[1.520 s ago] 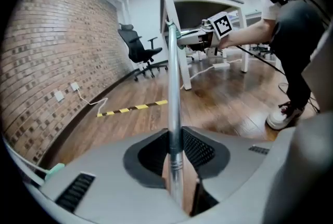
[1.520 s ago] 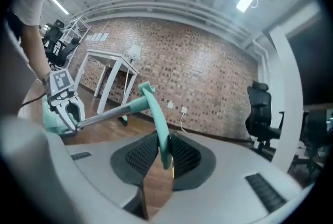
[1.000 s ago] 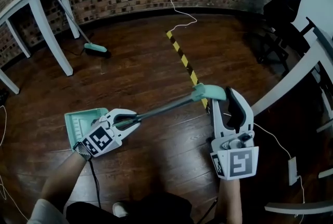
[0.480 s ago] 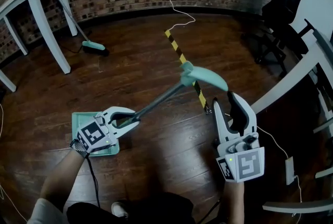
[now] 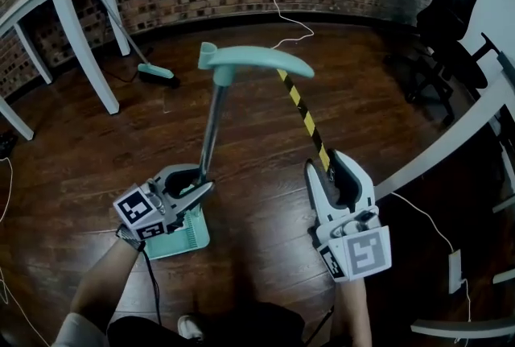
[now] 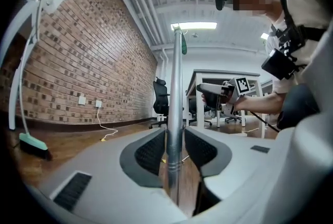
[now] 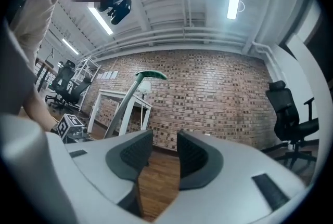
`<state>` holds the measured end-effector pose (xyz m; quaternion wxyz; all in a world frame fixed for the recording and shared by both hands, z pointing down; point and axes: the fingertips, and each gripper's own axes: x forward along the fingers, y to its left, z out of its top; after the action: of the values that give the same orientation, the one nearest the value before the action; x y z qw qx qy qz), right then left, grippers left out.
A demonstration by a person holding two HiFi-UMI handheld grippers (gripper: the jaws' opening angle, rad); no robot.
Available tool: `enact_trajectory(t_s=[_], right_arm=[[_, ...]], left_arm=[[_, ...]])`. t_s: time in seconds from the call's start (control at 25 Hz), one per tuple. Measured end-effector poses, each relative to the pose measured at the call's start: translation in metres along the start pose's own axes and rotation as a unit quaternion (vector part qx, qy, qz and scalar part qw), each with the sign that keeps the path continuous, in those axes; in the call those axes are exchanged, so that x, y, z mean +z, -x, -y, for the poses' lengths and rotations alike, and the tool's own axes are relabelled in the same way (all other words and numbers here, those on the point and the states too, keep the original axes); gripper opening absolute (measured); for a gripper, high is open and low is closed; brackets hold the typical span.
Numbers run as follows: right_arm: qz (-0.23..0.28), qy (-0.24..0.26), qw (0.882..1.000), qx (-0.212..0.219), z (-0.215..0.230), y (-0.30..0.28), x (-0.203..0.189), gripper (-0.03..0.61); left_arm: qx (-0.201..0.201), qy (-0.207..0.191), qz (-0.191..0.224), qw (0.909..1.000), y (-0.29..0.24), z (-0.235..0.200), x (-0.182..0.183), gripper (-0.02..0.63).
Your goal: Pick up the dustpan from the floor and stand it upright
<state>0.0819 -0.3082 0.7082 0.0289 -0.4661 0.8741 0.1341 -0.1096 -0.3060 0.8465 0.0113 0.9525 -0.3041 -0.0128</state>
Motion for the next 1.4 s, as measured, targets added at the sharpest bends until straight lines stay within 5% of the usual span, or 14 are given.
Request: enact_trajectory(t_s=[0.28, 0.72, 0.92, 1.0, 1.16, 1.4], right_arm=[[-0.012, -0.010, 0.999, 0.038, -0.032, -0.009, -0.027, 0.144], [-0.018, -0.029, 0.997, 0.068, -0.062, -0.023, -0.037, 0.144], [-0.021, -0.032, 0.997, 0.064, -0.064, -0.021, -0.035, 0.102], [-0.025, -0.042, 0.996, 0.069, -0.067, -0.023, -0.028, 0.060], [-0.041, -0.040, 0.994, 0.096, -0.077, -0.023, 0.020, 0.029], [-0.060, -0.031, 0.990, 0.127, -0.059, -0.039, 0.161, 0.028]], left_arm=[[0.036, -0.012, 0.009, 0.9992, 0.024, 0.003, -0.007, 0.227], [0.096, -0.014, 0.001, 0.9953, 0.076, -0.014, -0.011, 0.229], [0.171, -0.002, 0.035, 0.9846, 0.123, -0.025, 0.002, 0.227], [0.206, -0.015, 0.043, 0.9774, 0.137, -0.032, 0.020, 0.223], [0.257, -0.044, 0.021, 0.9652, 0.156, -0.032, 0.075, -0.002], [0.262, -0.030, -0.009, 0.9646, 0.172, -0.018, 0.212, -0.003]])
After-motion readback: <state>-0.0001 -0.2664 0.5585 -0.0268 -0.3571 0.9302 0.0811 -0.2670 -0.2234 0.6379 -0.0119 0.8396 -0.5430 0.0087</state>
